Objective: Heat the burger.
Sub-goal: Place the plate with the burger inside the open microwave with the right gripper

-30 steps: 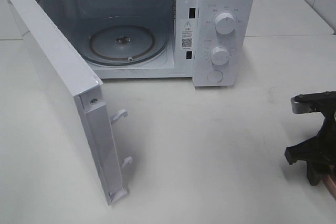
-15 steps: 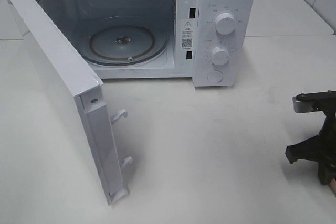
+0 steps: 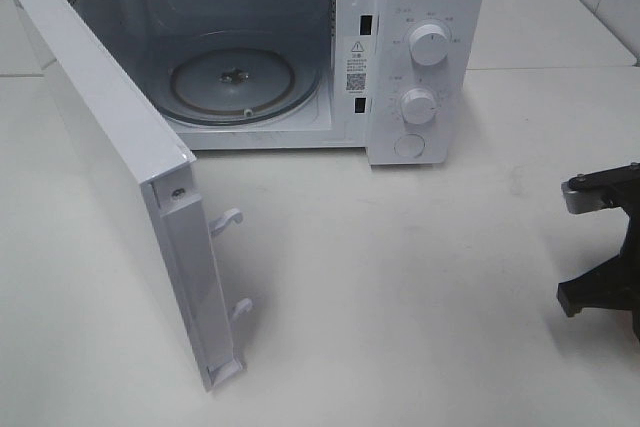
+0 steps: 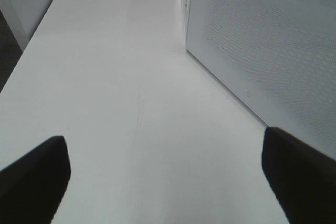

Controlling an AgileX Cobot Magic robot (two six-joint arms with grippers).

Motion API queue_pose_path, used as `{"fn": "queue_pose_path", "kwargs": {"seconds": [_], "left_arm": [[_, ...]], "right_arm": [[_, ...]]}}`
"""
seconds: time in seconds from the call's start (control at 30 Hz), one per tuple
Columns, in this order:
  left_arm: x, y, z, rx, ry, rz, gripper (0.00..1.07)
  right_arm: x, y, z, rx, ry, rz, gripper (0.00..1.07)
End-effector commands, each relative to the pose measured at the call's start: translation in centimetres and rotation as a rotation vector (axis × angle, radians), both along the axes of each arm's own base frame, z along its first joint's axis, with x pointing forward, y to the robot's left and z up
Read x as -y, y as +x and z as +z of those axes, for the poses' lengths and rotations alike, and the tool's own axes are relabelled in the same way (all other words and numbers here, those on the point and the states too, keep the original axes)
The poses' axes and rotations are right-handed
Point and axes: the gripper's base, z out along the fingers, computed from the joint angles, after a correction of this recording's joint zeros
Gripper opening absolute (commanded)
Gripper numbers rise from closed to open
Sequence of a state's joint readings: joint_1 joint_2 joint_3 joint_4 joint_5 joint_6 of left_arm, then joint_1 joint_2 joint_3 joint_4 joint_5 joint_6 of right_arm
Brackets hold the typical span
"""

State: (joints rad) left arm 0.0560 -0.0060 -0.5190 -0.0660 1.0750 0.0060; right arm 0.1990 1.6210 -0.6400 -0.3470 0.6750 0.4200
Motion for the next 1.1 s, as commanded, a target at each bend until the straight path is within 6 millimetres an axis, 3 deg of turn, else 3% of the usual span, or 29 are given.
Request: {"fn": "queue_pose_path", "kwargs": {"seconds": [0.03,0.77,1.1], "left_arm": [[0.0,0.0,0.0,0.012,-0.004,-0.007,0.91],[0.0,0.0,0.0,0.012,-0.004,-0.007,0.91],[0.0,0.0,0.0,0.012,-0.004,-0.007,0.91]], "right_arm": [[0.3,-0.4,0.5,-0.004,-0.054,0.009,0.0],[-1.0,-1.3,1.7,-0.005,-0.269,0.08,0.0],[-2.5,-1.8,1.8,-0.016,-0.296,0.152,0.0]]}}
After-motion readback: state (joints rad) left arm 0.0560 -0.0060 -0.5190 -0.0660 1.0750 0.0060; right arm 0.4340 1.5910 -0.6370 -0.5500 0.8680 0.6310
